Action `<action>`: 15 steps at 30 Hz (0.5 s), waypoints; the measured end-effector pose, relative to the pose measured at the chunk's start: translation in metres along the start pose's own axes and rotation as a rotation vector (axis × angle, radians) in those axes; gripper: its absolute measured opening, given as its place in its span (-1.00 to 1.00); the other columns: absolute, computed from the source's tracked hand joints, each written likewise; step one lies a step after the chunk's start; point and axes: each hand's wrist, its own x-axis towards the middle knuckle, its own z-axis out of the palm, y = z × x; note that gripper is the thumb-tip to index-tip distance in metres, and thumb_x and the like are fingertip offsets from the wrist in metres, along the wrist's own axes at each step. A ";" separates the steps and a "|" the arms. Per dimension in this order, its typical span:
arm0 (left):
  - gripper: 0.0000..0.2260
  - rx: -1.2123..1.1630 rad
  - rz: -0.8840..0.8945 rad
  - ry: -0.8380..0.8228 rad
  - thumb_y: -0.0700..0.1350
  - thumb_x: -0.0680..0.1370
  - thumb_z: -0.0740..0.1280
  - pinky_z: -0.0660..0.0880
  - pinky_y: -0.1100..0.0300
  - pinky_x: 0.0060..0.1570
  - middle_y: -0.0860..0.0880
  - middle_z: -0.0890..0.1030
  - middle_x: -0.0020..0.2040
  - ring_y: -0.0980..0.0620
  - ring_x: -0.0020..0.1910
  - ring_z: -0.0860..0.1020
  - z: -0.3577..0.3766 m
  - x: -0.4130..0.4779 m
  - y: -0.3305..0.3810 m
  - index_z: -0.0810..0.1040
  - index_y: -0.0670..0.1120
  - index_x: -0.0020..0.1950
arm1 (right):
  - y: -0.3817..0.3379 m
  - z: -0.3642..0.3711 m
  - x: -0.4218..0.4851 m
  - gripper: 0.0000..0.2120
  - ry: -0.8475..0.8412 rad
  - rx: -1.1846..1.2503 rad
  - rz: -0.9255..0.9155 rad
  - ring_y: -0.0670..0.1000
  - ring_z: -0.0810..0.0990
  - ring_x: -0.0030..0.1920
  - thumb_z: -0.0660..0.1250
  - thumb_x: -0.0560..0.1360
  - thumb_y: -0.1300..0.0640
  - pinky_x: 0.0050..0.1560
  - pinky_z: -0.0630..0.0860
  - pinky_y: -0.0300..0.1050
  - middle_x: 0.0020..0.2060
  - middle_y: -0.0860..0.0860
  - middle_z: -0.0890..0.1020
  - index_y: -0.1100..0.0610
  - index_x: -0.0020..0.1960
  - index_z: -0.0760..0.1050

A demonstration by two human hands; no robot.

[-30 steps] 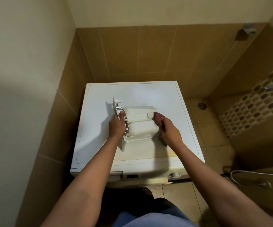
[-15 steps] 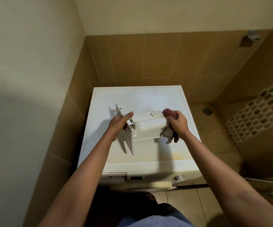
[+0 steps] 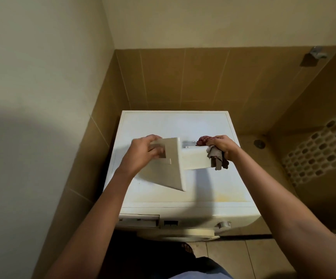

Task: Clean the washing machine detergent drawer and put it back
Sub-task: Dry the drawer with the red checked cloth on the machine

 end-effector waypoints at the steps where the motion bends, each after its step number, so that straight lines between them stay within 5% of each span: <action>1: -0.80 0.106 0.061 0.027 -0.05 0.52 0.42 0.56 0.15 -0.14 -0.01 0.64 -0.01 0.05 -0.02 0.60 -0.006 0.000 0.004 0.61 0.00 0.14 | -0.002 0.000 0.001 -0.93 -0.018 -0.036 0.025 0.07 0.59 -0.30 0.32 0.43 0.31 -0.35 0.53 -0.19 -0.30 0.11 0.61 0.28 -0.20 0.57; 4: -0.78 0.450 0.273 0.053 0.12 0.47 0.43 0.34 0.19 -0.15 0.06 0.47 -0.04 0.07 0.01 0.41 -0.013 0.005 0.008 0.62 0.01 0.01 | -0.002 -0.002 0.003 -0.88 -0.062 -0.099 0.098 0.13 0.59 -0.23 0.34 0.42 0.29 -0.19 0.57 -0.05 -0.24 0.15 0.61 0.33 -0.10 0.58; 8: -0.80 0.125 0.256 -0.174 0.04 0.55 0.37 0.48 0.13 0.01 0.05 0.55 0.09 0.08 0.06 0.51 -0.005 0.004 0.013 0.55 -0.03 0.09 | -0.006 0.005 0.000 -0.80 -0.084 0.193 0.040 -0.02 0.66 -0.28 0.23 0.49 0.29 -0.26 0.57 -0.21 -0.10 0.11 0.68 0.26 -0.08 0.65; 12: -0.75 0.144 0.224 -0.089 0.10 0.58 0.30 0.46 0.01 -0.27 -0.10 0.60 -0.09 -0.09 -0.17 0.56 0.011 0.006 0.015 0.44 -0.08 -0.03 | -0.018 0.012 0.000 -0.80 0.083 0.503 -0.061 0.07 0.69 -0.09 0.17 0.53 0.36 -0.18 0.59 -0.15 0.04 0.21 0.65 0.36 0.08 0.51; 15: -0.65 0.086 0.194 0.000 0.14 0.58 0.27 0.31 0.15 -0.35 -0.14 0.50 -0.24 -0.04 -0.33 0.42 0.015 0.012 0.023 0.39 -0.16 -0.08 | -0.030 0.007 -0.004 -0.73 0.119 0.576 -0.145 0.15 0.64 -0.01 0.12 0.53 0.38 -0.26 0.59 -0.13 0.10 0.23 0.61 0.41 0.17 0.48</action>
